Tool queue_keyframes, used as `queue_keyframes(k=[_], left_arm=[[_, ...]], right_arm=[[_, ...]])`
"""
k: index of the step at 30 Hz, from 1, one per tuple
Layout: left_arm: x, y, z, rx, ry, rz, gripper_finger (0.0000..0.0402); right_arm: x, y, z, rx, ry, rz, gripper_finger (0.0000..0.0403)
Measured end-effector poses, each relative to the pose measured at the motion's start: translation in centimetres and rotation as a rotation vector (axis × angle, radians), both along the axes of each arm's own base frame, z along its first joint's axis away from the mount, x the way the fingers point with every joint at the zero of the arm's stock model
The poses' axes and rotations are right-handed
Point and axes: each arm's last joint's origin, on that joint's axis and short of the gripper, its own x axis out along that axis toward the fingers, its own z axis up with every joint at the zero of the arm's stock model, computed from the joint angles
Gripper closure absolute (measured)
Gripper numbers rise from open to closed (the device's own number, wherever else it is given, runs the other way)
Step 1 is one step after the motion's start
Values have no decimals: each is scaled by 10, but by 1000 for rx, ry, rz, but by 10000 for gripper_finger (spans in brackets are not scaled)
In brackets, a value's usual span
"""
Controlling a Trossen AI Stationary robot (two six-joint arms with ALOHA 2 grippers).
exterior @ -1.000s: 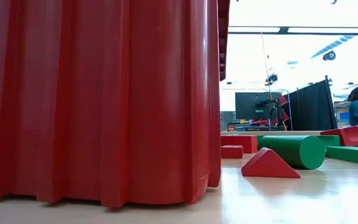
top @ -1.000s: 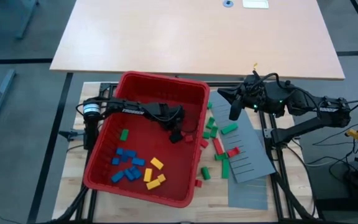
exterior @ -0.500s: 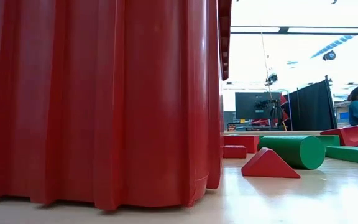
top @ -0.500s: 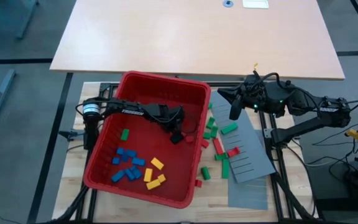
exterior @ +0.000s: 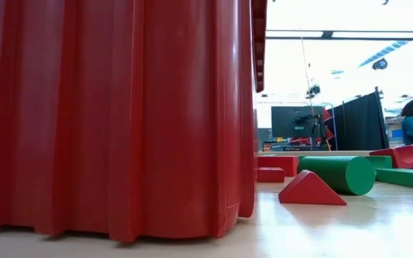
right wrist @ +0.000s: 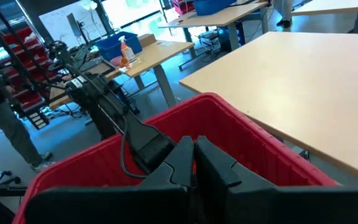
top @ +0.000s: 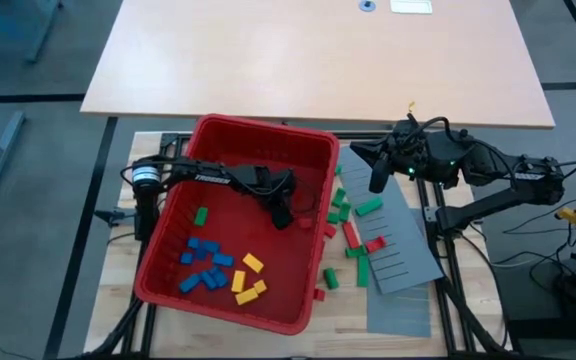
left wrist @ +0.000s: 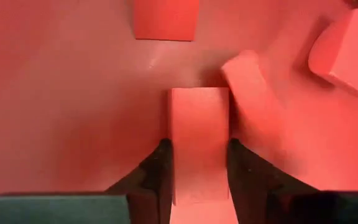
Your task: Sort blocks
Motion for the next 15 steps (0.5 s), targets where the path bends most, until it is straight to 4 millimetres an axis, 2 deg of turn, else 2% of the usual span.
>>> queue_keyframes(k=[3,4,6,12,15], left_arm=[[0,0,1,2,-2,-11,299],[0,0,1,1,-3,-11,288],[0,-1,0,-3,-2,-16,246],[1,-3,1,-30,-18,-43,83],[1,-3,0,-33,-16,-44,38]], right_arm=[[0,0,0,0,2,0,403],[0,0,0,0,3,0,403],[0,0,0,0,4,0,403],[0,0,-1,-1,11,0,403],[0,0,-1,-2,13,0,403]])
